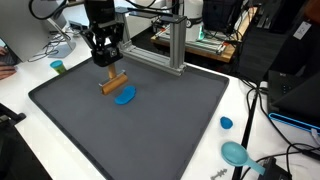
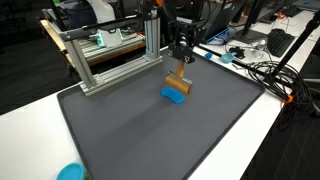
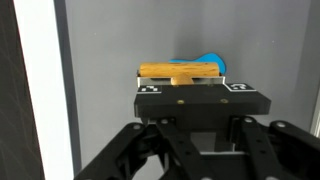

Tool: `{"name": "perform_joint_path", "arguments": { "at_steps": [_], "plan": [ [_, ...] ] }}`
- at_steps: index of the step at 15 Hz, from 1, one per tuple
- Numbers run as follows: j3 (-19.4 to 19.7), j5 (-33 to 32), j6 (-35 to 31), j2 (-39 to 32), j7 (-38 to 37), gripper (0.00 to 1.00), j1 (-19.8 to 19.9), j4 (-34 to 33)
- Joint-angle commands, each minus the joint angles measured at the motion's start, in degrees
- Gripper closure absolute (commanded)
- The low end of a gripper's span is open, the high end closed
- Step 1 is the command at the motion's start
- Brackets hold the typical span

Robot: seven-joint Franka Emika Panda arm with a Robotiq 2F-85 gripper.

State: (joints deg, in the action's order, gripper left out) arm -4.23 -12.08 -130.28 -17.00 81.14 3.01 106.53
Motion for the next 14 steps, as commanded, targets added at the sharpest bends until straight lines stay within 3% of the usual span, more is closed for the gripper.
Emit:
{"name": "perform_joint_path", "arguments": {
  "at_steps": [1, 5, 9, 10, 12, 13, 14],
  "plan": [
    [-1.6, 3.1, -2.8, 0.3, 8.3, 0.78, 0.7, 2.6],
    [-2.5, 8.2, -3.2, 0.9, 22.7, 0.78, 3.0, 6.6],
    [-0.4, 7.5, -2.3, 0.8, 25.3, 0.78, 3.3, 7.6],
    [-0.1, 6.4, -2.5, -0.7, 23.4, 0.53, 2.3, 6.4],
    [0.2, 6.4, -2.5, -0.7, 23.6, 0.53, 2.6, 6.6],
    [0.2, 6.4, -2.5, -0.7, 23.6, 0.78, 2.6, 6.7],
    [0.1, 6.7, -1.7, -0.5, 23.2, 0.78, 2.5, 6.9]
  ]
}}
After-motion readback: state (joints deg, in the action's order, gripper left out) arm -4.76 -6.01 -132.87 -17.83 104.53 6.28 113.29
